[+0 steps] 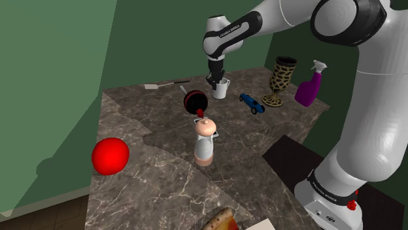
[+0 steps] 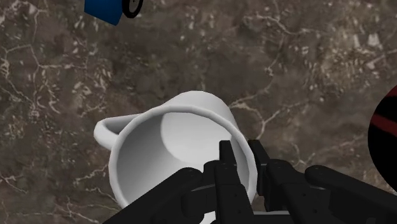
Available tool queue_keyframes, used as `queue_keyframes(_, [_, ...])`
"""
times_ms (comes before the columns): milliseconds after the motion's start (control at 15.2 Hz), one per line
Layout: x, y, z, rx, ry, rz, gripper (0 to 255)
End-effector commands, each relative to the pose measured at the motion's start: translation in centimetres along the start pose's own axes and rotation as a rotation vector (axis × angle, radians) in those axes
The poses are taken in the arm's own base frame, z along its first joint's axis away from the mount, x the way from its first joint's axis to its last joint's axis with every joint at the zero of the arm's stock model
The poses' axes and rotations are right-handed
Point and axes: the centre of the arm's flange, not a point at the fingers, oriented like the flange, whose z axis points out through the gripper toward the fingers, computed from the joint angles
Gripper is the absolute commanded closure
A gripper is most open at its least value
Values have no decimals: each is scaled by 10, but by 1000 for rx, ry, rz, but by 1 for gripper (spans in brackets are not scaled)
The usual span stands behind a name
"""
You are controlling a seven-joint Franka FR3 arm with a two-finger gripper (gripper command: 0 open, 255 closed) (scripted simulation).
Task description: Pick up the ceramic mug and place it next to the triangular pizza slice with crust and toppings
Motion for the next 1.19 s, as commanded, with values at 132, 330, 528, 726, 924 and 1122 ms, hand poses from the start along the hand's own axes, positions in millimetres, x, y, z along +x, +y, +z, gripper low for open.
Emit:
queue_keyframes(132, [-1,1,-16,0,0,0,255])
queue_keyframes(330, [-1,2,-32,0,0,0,255])
queue_keyframes(528, [-2,4,-48,0,0,0,255])
queue_keyframes(726, [-3,5,-63,0,0,0,255])
queue_keyframes(924, [-3,6,-79,0,0,0,255])
queue_keyframes(1122, [-4,7,-95,0,0,0,255])
